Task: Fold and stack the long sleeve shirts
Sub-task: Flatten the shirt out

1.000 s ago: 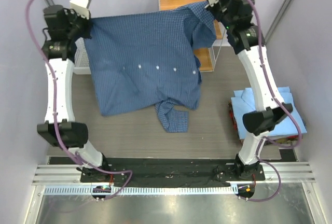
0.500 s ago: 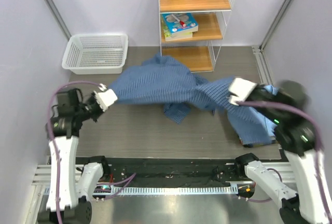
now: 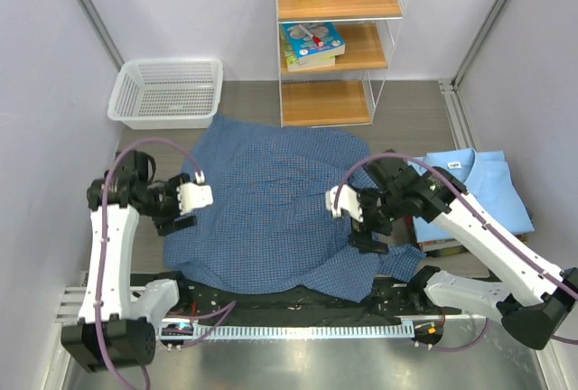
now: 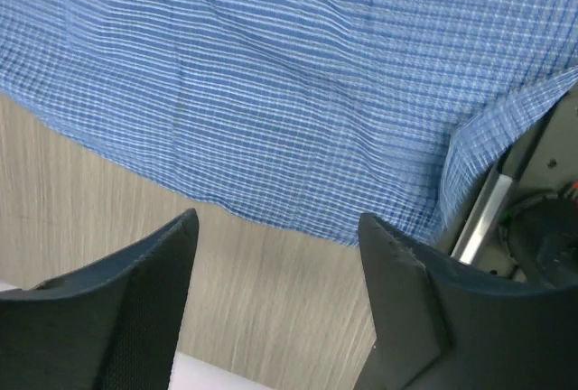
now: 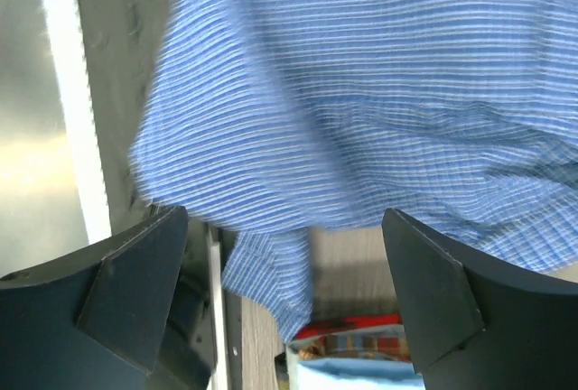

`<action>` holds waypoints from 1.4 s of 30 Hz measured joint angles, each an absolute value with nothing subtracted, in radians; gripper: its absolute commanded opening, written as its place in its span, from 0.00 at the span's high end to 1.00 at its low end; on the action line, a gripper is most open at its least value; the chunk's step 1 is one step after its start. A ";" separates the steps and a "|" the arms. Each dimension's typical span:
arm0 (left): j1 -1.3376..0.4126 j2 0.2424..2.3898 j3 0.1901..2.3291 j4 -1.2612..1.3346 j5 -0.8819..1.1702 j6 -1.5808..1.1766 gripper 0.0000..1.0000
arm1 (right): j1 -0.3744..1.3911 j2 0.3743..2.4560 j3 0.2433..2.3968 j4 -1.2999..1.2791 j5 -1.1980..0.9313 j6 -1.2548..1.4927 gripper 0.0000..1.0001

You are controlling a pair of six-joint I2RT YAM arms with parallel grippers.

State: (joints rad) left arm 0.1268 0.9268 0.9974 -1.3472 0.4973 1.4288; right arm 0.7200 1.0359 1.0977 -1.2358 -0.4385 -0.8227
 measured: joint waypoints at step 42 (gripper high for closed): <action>0.068 1.674 1.409 -1.220 0.477 1.096 0.53 | 0.154 1.744 1.518 -0.925 -0.480 -0.466 0.37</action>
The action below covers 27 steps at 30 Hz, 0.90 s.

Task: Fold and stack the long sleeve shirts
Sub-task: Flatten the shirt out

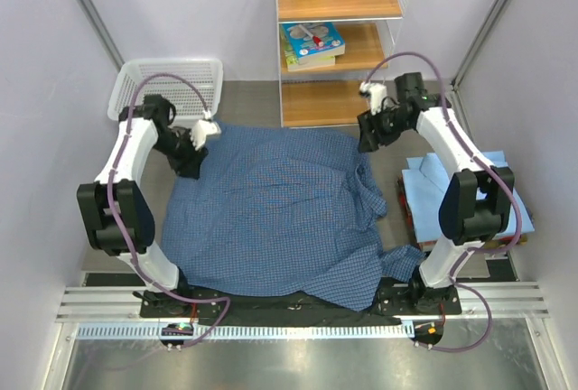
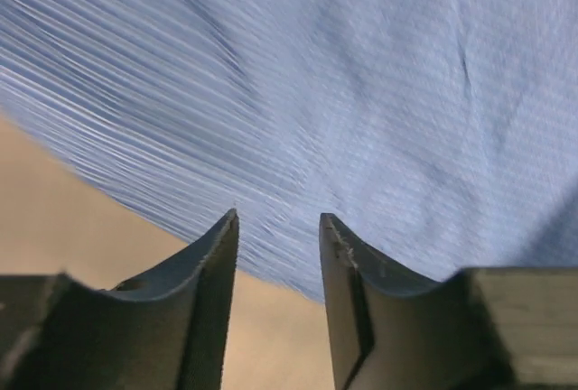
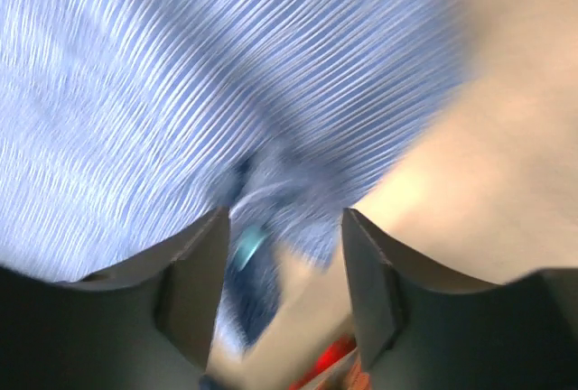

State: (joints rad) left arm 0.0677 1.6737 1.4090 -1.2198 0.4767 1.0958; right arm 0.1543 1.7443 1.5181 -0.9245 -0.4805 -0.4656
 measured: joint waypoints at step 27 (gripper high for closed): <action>0.080 1.693 1.400 -1.009 0.674 0.815 0.48 | 0.116 2.083 1.434 -0.247 -0.451 -0.096 0.69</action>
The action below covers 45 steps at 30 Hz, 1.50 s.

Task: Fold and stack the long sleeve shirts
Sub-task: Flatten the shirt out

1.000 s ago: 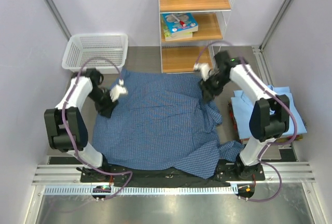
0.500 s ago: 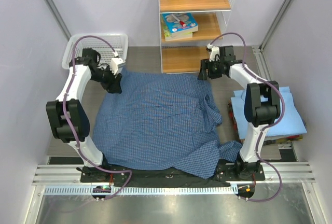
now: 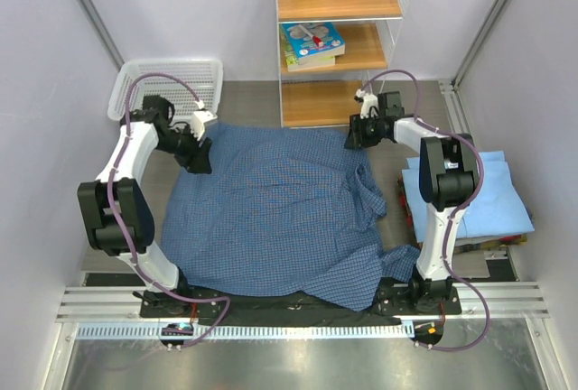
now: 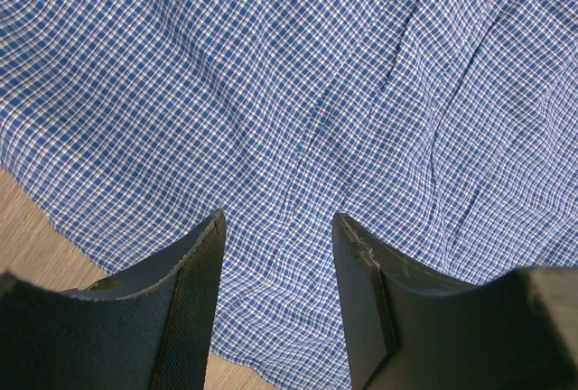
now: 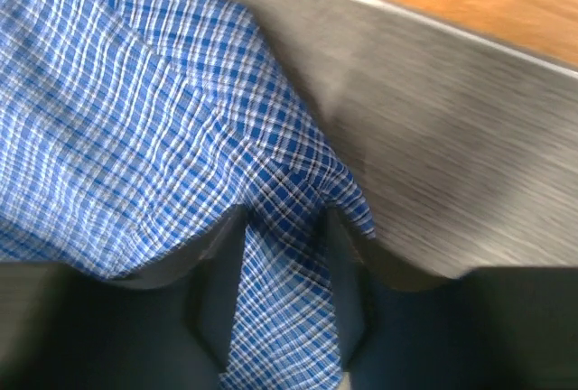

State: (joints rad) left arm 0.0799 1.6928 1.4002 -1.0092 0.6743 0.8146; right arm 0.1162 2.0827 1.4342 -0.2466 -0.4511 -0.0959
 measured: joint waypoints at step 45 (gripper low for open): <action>0.157 1.558 1.349 -1.011 0.693 0.788 0.48 | 0.403 1.708 1.497 -0.503 -0.535 -0.274 0.99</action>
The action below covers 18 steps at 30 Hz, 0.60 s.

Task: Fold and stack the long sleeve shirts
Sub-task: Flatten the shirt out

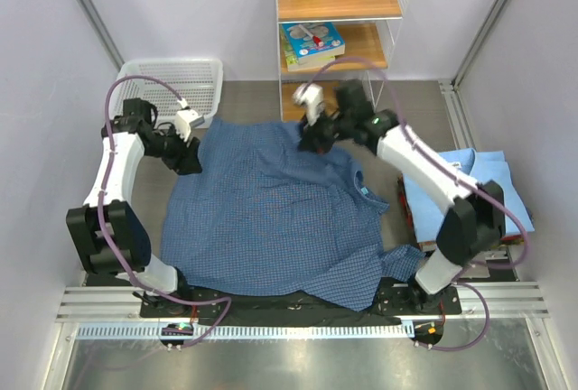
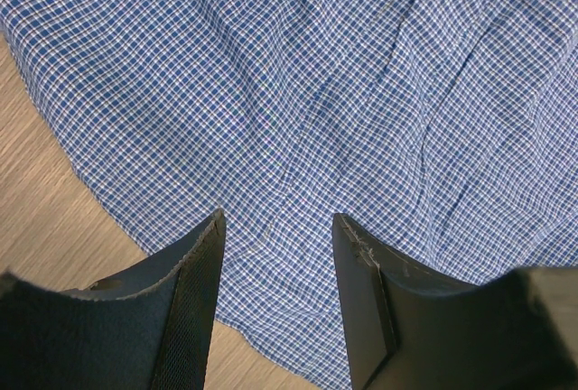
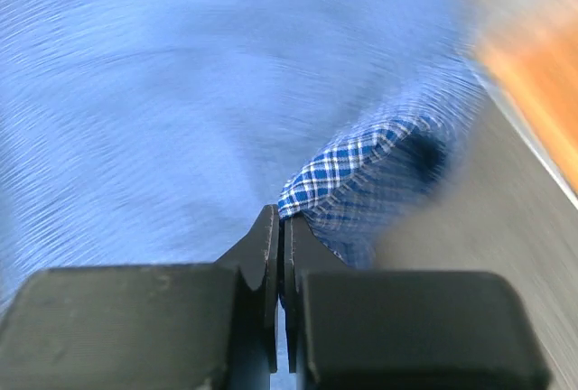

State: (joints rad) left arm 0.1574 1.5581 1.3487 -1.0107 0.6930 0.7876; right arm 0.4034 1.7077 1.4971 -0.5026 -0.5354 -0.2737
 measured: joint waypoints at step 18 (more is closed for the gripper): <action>0.204 1.550 1.294 -1.009 0.726 0.756 0.48 | 0.638 1.556 1.344 -0.673 -0.529 -0.288 0.25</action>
State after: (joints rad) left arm 0.2035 1.5497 1.2942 -1.0088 0.7261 0.7555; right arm 0.6376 1.5558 1.3441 -0.6735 -0.5289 -0.2878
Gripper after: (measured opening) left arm 0.523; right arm 0.754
